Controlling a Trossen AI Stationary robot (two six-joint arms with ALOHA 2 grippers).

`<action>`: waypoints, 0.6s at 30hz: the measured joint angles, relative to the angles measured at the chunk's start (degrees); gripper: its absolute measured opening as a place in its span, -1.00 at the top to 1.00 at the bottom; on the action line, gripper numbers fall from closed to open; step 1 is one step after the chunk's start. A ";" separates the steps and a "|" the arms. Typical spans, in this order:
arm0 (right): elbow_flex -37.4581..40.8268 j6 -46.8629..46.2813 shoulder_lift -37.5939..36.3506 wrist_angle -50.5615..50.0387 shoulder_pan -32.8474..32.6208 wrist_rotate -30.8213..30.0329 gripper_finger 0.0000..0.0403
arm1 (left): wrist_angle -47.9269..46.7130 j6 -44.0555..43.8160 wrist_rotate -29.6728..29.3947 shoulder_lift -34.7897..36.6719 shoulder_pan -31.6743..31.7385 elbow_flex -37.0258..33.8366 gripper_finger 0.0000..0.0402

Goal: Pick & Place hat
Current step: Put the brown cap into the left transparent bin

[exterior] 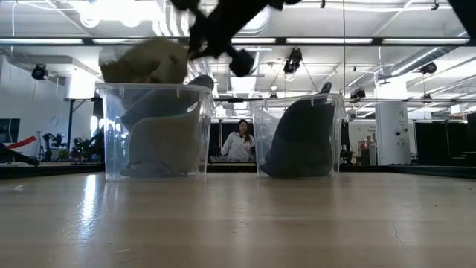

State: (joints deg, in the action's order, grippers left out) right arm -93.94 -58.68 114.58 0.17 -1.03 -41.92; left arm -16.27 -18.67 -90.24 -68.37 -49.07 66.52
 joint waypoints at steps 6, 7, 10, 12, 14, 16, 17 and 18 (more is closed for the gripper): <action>-5.66 -10.78 6.62 -19.58 0.32 -5.02 0.92 | -1.42 0.60 0.15 0.62 2.80 -1.79 0.35; -6.41 -12.00 7.07 -22.63 0.25 -6.13 0.90 | -1.41 0.62 0.12 0.67 3.24 -2.21 0.35; -8.19 -12.03 7.83 -29.80 0.30 -7.44 0.82 | -1.71 0.61 0.18 0.69 4.14 -3.78 0.35; -9.10 -9.93 8.07 -32.36 0.36 -8.18 0.78 | -1.73 0.59 0.17 0.89 5.11 -5.10 0.35; -9.55 -7.38 8.04 -33.05 0.37 -7.97 0.76 | -1.72 0.57 0.17 1.21 6.40 -6.64 0.35; -9.90 -4.57 7.97 -33.07 0.34 -7.31 0.74 | -1.87 0.42 0.32 1.58 7.85 -8.78 0.35; -9.99 -2.93 7.92 -33.07 0.28 -6.39 0.74 | -1.80 0.13 0.46 1.79 8.75 -9.83 0.35; -10.19 -1.12 7.81 -33.12 0.26 -5.29 0.73 | -1.80 -0.44 0.65 2.09 9.62 -11.01 0.35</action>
State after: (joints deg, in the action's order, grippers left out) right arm -104.13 -59.80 122.39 -32.95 -0.78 -47.22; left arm -18.06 -19.11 -89.58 -66.28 -39.45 55.50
